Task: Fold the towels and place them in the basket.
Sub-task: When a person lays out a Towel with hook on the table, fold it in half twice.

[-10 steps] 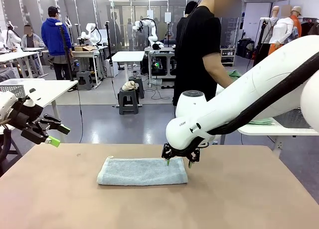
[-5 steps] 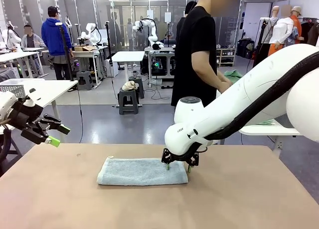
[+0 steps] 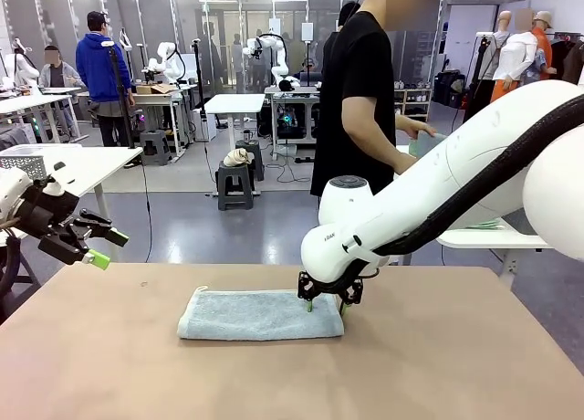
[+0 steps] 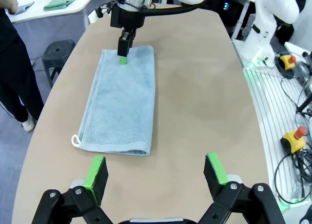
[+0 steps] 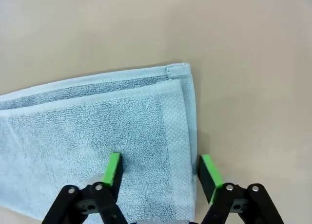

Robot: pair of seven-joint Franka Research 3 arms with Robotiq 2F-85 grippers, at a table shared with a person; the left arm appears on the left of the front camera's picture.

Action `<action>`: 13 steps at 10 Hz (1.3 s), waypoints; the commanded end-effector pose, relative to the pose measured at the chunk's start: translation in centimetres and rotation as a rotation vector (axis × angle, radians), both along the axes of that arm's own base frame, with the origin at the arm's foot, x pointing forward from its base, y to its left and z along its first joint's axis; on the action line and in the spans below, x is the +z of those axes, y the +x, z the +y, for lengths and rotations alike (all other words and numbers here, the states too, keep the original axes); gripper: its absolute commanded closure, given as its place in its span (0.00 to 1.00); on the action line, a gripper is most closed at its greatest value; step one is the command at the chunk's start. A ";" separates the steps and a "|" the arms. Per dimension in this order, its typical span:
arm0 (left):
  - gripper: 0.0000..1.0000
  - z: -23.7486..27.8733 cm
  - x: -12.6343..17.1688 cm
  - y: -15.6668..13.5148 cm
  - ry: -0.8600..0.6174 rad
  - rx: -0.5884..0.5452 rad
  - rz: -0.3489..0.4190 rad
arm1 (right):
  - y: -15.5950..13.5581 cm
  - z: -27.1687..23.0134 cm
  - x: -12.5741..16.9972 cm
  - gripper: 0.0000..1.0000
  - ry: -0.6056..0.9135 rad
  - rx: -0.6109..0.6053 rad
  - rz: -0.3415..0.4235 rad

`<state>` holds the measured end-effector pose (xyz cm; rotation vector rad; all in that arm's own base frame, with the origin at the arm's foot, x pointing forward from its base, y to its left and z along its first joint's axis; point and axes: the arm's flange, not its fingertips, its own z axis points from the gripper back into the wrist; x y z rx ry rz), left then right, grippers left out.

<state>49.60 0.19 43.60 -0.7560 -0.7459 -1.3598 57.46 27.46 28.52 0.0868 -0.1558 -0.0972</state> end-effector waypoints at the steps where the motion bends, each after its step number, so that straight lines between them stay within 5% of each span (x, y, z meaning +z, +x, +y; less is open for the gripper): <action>1: 0.00 0.1 0.1 0.0 0.005 -0.001 -0.002 | 0.3 0.6 -0.6 0.43 0.008 -0.031 0.010; 2: 0.00 0.1 0.1 0.0 0.005 -0.001 -0.002 | 0.2 0.5 -0.5 0.65 0.006 -0.033 0.012; 3: 0.00 0.1 0.1 0.0 0.005 -0.001 -0.002 | 0.2 0.6 -0.5 0.63 0.002 -0.034 0.016; 4: 0.00 0.1 0.1 0.0 0.005 -0.001 -0.002 | 0.2 0.7 -0.4 0.85 0.004 -0.034 0.022; 5: 0.00 0.1 0.1 0.0 0.005 -0.001 -0.002 | 0.1 0.9 -0.4 0.83 -0.008 -0.033 0.024; 6: 0.00 0.1 0.1 0.0 0.005 -0.001 -0.002 | 0.1 0.9 -0.4 1.00 -0.020 -0.035 0.027; 13: 0.00 0.1 0.1 0.0 0.005 -0.001 -0.002 | -0.7 -5.4 1.7 1.00 -0.028 -0.032 -0.030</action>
